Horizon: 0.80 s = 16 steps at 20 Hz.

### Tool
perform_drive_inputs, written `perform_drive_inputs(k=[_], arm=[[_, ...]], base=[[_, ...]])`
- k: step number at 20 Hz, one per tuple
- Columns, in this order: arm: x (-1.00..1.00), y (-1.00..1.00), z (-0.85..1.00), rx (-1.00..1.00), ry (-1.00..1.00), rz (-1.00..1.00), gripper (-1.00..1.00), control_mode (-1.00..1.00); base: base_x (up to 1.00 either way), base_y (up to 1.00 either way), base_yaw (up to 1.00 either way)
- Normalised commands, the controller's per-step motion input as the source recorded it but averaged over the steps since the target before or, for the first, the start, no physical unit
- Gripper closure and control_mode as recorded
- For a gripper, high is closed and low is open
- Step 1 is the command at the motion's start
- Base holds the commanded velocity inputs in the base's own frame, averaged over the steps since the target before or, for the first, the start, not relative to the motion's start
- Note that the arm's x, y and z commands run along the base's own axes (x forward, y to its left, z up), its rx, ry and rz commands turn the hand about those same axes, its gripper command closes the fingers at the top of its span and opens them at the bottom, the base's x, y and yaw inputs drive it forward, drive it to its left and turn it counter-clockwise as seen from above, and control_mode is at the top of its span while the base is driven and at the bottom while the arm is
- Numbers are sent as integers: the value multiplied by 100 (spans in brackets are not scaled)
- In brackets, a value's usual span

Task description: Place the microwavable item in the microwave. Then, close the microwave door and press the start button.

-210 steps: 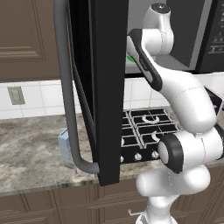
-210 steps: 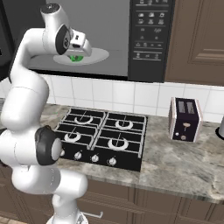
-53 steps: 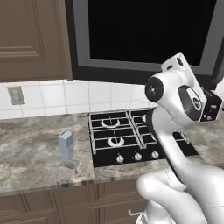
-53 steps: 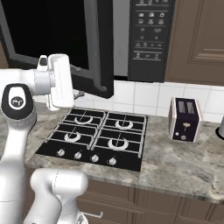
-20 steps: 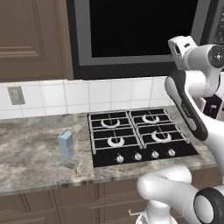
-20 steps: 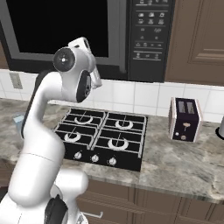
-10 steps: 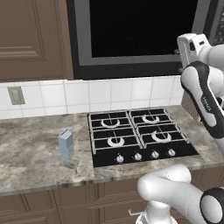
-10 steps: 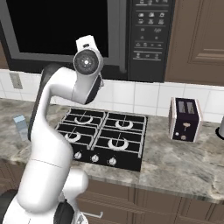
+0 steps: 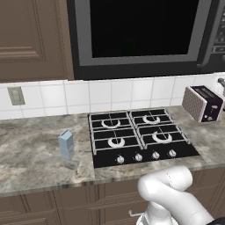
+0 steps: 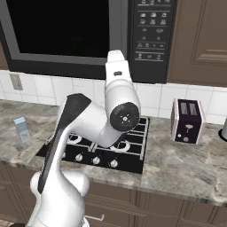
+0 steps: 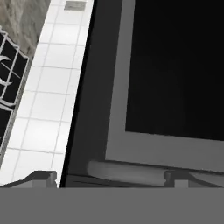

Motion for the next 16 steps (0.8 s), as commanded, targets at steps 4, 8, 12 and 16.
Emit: perform_drive_inputs(k=[4,8,12,16], arm=[[-25,-99,0,23,-3,0,-100,-100],[44,-58,0,19,0,0,-100,-100],[68,-18,0,9,0,0,-100,-100],[56,-3,0,3,0,0,-100,-100]], base=[[0,0,0],[0,0,0],[0,0,0],[0,0,0]])
